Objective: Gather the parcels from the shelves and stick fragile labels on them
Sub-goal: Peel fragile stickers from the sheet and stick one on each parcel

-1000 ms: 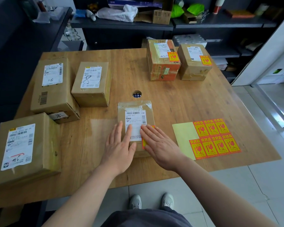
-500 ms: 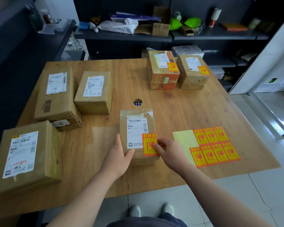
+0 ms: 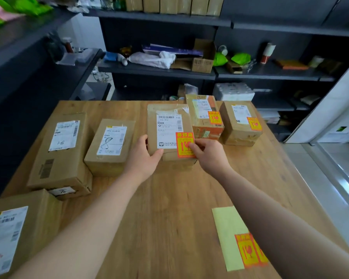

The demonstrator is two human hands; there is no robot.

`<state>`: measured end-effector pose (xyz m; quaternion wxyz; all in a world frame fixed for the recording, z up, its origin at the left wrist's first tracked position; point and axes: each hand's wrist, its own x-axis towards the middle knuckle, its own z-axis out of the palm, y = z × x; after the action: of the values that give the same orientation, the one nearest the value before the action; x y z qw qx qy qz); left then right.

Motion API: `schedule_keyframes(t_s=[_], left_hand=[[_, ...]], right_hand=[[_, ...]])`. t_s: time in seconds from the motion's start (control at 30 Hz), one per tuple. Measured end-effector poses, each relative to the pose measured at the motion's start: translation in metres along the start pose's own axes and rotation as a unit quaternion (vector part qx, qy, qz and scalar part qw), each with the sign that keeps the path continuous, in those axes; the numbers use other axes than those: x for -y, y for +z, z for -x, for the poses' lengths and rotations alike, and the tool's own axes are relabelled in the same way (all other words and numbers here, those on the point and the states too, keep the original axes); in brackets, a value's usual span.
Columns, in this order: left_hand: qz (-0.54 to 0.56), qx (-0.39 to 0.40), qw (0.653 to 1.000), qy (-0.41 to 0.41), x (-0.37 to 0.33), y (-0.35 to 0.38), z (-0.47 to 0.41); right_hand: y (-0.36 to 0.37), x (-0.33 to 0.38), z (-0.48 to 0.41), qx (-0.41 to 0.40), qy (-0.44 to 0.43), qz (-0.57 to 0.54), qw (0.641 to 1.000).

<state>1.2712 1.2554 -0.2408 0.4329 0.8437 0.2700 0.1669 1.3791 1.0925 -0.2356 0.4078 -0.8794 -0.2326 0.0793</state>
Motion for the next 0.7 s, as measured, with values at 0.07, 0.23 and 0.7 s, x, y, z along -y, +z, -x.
schedule_keyframes(t_s=[0.07, 0.23, 0.7], left_hand=[[-0.007, -0.001, 1.000, 0.000, -0.009, 0.001, -0.034], [-0.034, 0.006, 0.999, -0.011, -0.013, 0.010, -0.113], [-0.124, 0.034, 0.987, -0.095, 0.047, 0.056, -0.213]], right_hand=[[-0.003, 0.004, -0.035, 0.002, -0.002, 0.002, 1.000], [0.004, 0.006, -0.119, 0.033, 0.006, 0.041, 0.999], [0.076, -0.018, -0.220, 0.144, 0.092, 0.090, 0.981]])
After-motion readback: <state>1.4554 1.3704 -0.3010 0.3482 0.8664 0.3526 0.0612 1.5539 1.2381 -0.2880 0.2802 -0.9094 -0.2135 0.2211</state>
